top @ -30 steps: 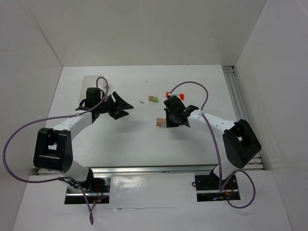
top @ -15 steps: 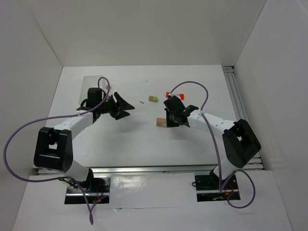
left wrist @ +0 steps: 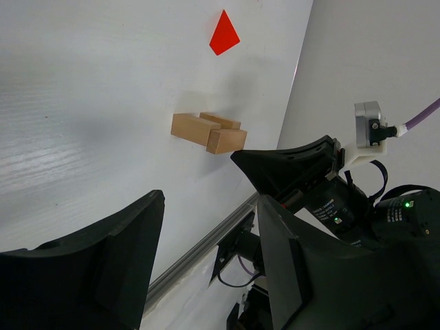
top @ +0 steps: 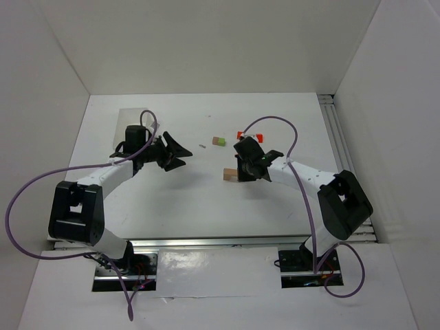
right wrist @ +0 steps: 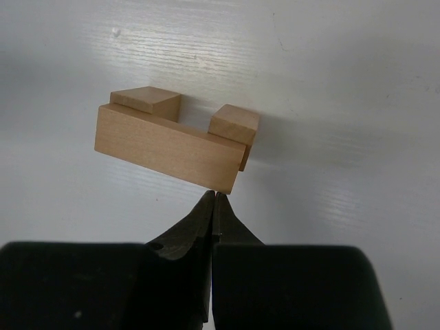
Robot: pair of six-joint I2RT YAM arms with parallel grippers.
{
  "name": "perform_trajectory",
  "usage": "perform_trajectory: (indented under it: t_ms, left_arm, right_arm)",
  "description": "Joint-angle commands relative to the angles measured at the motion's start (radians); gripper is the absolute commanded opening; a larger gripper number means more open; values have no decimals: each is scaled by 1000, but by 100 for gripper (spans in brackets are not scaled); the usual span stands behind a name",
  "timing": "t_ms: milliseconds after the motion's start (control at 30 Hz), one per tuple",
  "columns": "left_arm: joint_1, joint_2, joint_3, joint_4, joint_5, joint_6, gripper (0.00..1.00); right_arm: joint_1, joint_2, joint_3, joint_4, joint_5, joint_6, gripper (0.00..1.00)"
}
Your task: Build the wood block tower
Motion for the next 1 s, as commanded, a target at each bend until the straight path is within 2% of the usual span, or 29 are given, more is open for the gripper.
perform_trajectory:
  t_ms: [0,967]
  left_arm:
    - [-3,8,35,38,19,22,69]
    - [-22,8,44,27,10,22,69]
  right_arm:
    - [1,-28,20,6,-11,-6,0]
    - [32,52,86,34,28,2,0]
